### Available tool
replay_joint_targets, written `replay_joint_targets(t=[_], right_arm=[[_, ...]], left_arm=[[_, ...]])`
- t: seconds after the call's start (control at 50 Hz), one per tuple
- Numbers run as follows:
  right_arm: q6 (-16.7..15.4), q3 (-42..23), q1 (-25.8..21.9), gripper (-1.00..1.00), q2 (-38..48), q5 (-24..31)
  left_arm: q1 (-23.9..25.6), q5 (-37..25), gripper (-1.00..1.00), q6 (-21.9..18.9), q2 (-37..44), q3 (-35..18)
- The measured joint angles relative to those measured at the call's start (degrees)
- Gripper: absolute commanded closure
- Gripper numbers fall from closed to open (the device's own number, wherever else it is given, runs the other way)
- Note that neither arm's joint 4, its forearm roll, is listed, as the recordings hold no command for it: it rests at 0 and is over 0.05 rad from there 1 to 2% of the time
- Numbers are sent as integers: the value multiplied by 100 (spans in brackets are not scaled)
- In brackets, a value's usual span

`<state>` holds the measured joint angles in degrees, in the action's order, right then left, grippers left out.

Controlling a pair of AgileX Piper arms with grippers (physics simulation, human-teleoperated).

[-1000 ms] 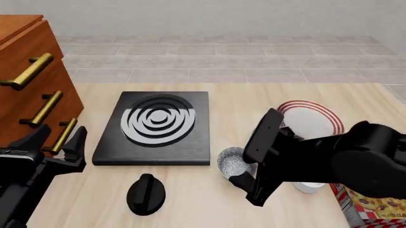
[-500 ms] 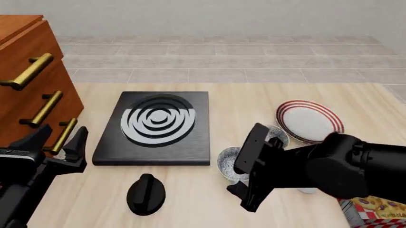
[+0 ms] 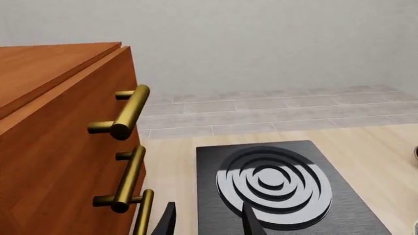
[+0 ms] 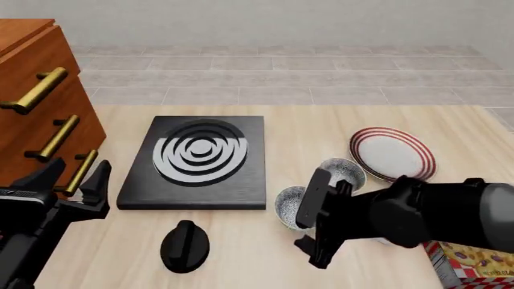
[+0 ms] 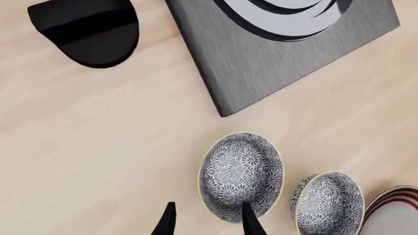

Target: Pick the akita bowl from table center and place it on the plate.

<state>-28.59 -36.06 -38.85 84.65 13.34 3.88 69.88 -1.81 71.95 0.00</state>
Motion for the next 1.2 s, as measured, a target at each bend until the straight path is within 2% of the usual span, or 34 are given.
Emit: replay_joint_targets(t=[0.2,0.62,0.96,0.98,1.2], right_arm=[[-206,19,115,-100,387,-272],[-206,-71,64,-100,1015,-605],[-395,-81,116,-100,1050,-659],[-391,-83,130,100,1041,-673],[-441,-196,182,100,715,-596]], left_arm=[[4,0,-100,-8,-1,0],[18,1,-100,-19,6,0],[28,1,-100,-21,15,0],[28,1,-100,-22,16,0],[47,2,-100,-55,33,0]])
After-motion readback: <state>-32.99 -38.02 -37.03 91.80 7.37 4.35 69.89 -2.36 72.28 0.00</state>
